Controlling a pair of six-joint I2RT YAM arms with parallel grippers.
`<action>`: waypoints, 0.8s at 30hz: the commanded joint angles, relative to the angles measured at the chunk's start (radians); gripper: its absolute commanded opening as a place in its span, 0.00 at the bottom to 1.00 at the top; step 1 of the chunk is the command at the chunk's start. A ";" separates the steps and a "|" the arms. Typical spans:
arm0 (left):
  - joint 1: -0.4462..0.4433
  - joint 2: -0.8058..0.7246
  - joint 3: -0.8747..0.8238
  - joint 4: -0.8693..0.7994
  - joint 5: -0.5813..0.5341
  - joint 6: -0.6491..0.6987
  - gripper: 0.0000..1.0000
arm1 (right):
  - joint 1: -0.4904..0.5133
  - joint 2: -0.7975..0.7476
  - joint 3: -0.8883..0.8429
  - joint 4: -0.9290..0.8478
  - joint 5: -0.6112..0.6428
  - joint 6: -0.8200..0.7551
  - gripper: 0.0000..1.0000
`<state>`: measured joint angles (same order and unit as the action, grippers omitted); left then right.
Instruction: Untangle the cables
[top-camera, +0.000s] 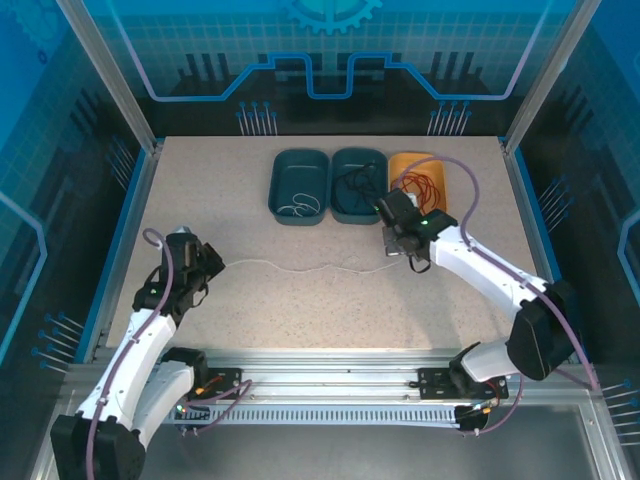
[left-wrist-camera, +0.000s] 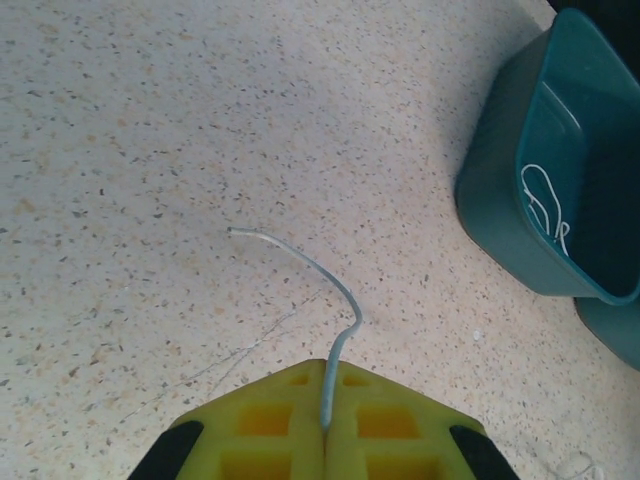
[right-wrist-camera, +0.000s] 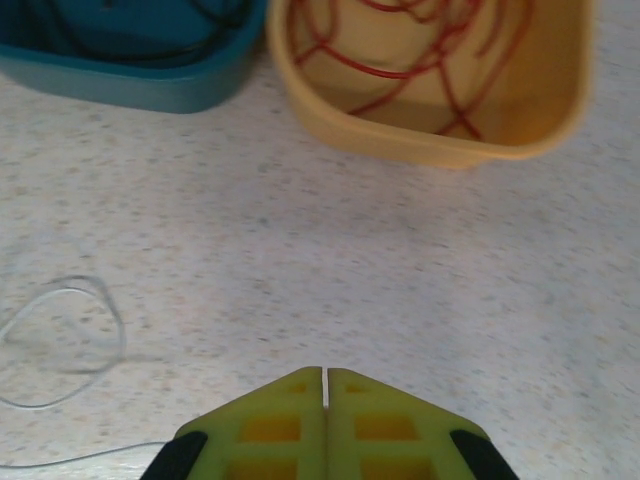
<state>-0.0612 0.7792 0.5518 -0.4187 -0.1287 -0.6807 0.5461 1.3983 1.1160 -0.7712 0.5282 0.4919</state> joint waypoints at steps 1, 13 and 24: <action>0.025 -0.018 0.002 -0.035 -0.027 -0.006 0.00 | -0.054 -0.066 -0.024 -0.052 0.043 -0.012 0.00; 0.090 -0.024 0.030 -0.052 -0.029 0.000 0.00 | -0.198 -0.182 -0.081 -0.066 -0.009 -0.059 0.00; 0.152 -0.015 0.042 -0.110 -0.077 0.035 0.00 | -0.256 -0.153 -0.100 -0.111 0.041 -0.048 0.00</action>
<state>0.0544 0.7647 0.5549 -0.4786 -0.1616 -0.6743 0.3386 1.2457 1.0161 -0.8345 0.5282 0.4431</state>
